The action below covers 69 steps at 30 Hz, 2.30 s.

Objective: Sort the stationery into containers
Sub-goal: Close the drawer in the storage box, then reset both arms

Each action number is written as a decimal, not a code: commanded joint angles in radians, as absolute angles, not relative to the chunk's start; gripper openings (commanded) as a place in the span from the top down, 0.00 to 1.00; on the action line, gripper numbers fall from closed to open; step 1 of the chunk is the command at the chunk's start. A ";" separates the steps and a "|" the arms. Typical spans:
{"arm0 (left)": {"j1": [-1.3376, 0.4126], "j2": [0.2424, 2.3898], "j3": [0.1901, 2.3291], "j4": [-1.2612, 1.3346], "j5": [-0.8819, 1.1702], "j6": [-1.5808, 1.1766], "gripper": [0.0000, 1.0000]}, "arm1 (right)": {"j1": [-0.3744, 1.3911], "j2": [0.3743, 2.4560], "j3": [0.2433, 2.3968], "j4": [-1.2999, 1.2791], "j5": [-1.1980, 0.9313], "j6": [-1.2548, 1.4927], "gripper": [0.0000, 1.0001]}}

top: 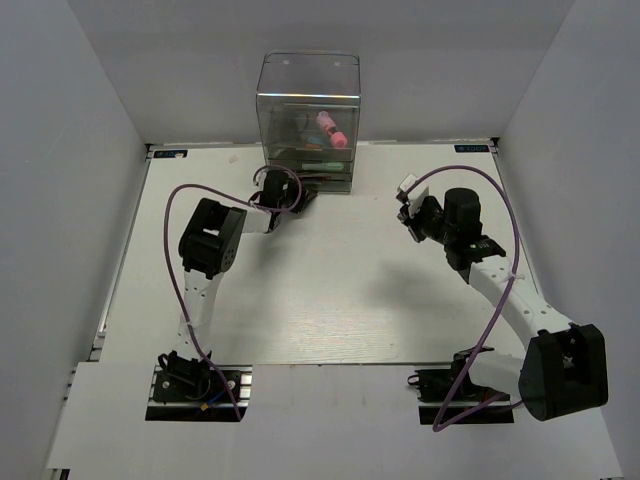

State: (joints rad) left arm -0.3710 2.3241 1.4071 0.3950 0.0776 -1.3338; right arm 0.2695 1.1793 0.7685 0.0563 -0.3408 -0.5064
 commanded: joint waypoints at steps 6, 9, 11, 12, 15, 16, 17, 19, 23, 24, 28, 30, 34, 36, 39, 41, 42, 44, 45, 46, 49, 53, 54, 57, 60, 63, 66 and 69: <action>-0.374 2.352 1.483 0.400 0.037 -1.373 0.79 | 0.253 1.158 0.753 0.097 -0.380 -0.512 1.00; -0.383 2.364 1.503 0.410 0.037 -1.382 0.79 | 0.250 1.161 0.753 0.092 -0.383 -0.512 1.00; -0.383 2.375 1.526 0.410 0.028 -1.391 0.78 | 0.244 1.161 0.750 0.087 -0.396 -0.511 1.00; -0.383 2.384 1.540 0.410 0.028 -1.391 0.78 | 0.242 1.163 0.750 0.087 -0.397 -0.512 1.00; -0.383 2.395 1.562 0.410 0.028 -1.391 0.78 | 0.236 1.164 0.749 0.084 -0.408 -0.511 1.00; -0.383 2.395 1.562 0.410 0.028 -1.391 0.78 | 0.236 1.166 0.749 0.083 -0.408 -0.511 1.00; -0.383 2.395 1.562 0.410 0.028 -1.391 0.78 | 0.235 1.164 0.747 0.081 -0.413 -0.512 1.00; -0.383 2.395 1.562 0.419 0.028 -1.391 0.78 | 0.232 1.172 0.747 0.083 -0.414 -0.509 1.00; -0.383 2.395 1.552 0.463 0.028 -1.391 0.76 | 0.227 1.178 0.749 0.078 -0.426 -0.512 1.00; -0.383 2.395 1.552 0.474 0.028 -1.400 0.74 | 0.230 1.178 0.746 0.075 -0.426 -0.512 1.00; -0.383 2.404 1.542 0.550 0.048 -1.410 0.68 | 0.226 1.181 0.746 0.074 -0.433 -0.515 1.00; -0.383 2.404 1.542 0.551 0.048 -1.410 0.61 | 0.225 1.187 0.744 0.074 -0.433 -0.515 1.00; -0.383 2.404 1.552 0.560 0.057 -1.410 0.58 | 0.222 1.187 0.742 0.074 -0.442 -0.517 1.00; -0.383 2.404 1.563 0.534 0.057 -1.410 0.56 | 0.224 1.190 0.741 0.074 -0.445 -0.520 1.00; -0.383 2.404 1.548 0.534 0.077 -1.410 0.55 | 0.222 1.192 0.742 0.071 -0.446 -0.519 1.00; -0.383 2.404 1.525 0.543 0.101 -1.410 0.55 | 0.221 1.190 0.739 0.068 -0.448 -0.520 1.00; -0.383 2.393 1.513 0.543 0.133 -1.398 0.55 | 0.221 1.189 0.741 0.069 -0.446 -0.525 1.00; -0.383 2.366 1.467 0.529 0.182 -1.343 0.55 | 0.219 1.189 0.738 0.064 -0.449 -0.528 1.00; -0.383 2.350 1.438 0.529 0.225 -1.324 0.55 | 0.219 1.189 0.736 0.061 -0.451 -0.529 1.00; -0.383 2.309 1.361 0.541 0.242 -1.309 0.55 | 0.216 1.187 0.736 0.055 -0.453 -0.531 1.00; -0.383 2.226 1.188 0.592 0.294 -1.267 0.55 | 0.215 1.181 0.732 0.054 -0.462 -0.531 0.89; -0.374 2.077 1.049 0.583 0.402 -1.188 0.52 | 0.201 1.158 0.727 0.045 -0.462 -0.531 0.29; -0.374 2.006 1.037 0.524 0.444 -1.120 0.49 | 0.195 1.152 0.709 0.048 -0.454 -0.532 0.17; -0.365 1.875 1.006 0.387 0.466 -0.976 0.34 | 0.189 1.103 0.683 0.064 -0.440 -0.529 0.10; -0.365 1.671 1.006 0.171 0.396 -0.726 0.23 | 0.181 1.057 0.638 0.081 -0.417 -0.477 0.10; -0.365 1.455 0.959 0.048 0.367 -0.527 0.15 | 0.176 1.010 0.623 0.063 -0.376 -0.427 0.10; -0.379 1.297 0.933 -0.058 0.286 -0.292 0.00 | 0.179 0.968 0.629 0.011 -0.336 -0.369 0.10; -0.367 1.055 0.818 -0.048 0.310 -0.212 0.00 | 0.179 0.910 0.621 -0.032 -0.307 -0.287 0.10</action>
State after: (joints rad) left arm -0.3710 1.1973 0.9085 0.0669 0.3355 -0.4240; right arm 0.1833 0.9607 0.6235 -0.0036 -0.3485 -0.3935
